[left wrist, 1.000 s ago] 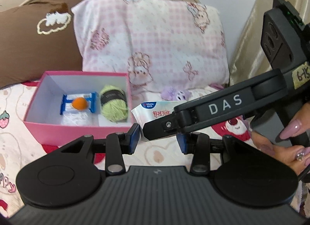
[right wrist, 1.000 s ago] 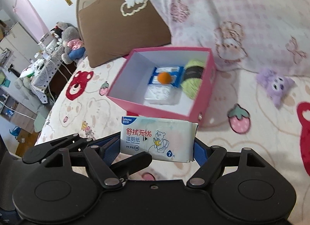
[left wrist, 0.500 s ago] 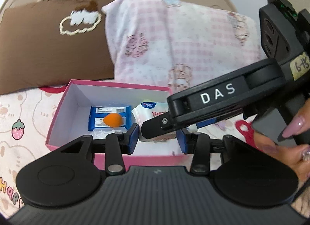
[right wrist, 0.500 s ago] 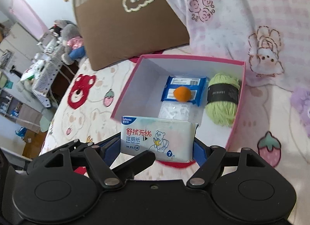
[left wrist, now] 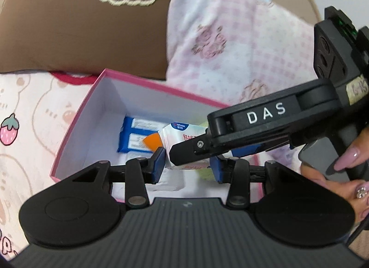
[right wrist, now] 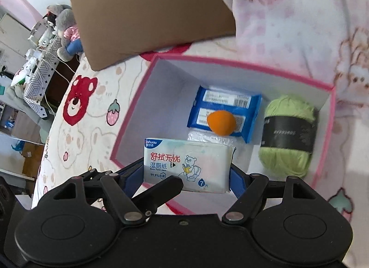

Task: Organize objects
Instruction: 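Lower the wet-wipe packet into the pink box and open the right gripper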

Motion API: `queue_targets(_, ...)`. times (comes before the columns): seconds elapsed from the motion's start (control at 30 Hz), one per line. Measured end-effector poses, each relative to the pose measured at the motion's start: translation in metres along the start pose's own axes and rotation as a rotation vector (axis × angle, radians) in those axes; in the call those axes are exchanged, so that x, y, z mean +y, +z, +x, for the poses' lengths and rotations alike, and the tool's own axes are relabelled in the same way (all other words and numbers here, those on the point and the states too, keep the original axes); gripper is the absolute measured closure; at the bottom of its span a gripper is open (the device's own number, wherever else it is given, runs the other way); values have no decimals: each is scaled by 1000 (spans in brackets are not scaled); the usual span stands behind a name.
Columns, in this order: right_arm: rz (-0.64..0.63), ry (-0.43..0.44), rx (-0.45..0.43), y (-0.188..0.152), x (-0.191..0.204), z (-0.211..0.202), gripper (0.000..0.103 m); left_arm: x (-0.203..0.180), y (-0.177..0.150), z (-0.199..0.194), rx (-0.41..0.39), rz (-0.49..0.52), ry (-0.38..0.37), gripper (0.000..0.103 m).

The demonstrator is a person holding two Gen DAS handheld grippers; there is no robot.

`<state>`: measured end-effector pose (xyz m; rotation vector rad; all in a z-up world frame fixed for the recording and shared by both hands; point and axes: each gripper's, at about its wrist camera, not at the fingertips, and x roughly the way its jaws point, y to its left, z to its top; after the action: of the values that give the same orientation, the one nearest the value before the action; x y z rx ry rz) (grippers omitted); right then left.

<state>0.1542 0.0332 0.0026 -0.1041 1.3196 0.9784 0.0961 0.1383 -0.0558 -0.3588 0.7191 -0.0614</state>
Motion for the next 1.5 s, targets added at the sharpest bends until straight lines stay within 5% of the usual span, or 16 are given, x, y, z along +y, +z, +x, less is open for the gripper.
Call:
queue_targets(0.5,172,66,82,7,-44,71,23,14,-16,61,63,46,120,63)
queue_targets(1.0,247,71,47,4,-58,80,21,32,-17,74,114,-25,164,69)
queue_targets(1.13,278,37,-35,1,-59,67,43,31,-16,74,112,-19,182,69)
queue_targets(1.37,138,-59,-131,-9,-53,43,72,36,-14,69,86,-67,174,75)
queue_targets(1.5,-52,-171,-165,-19,-40,34,74,38,-12,72,93,-92,182,77)
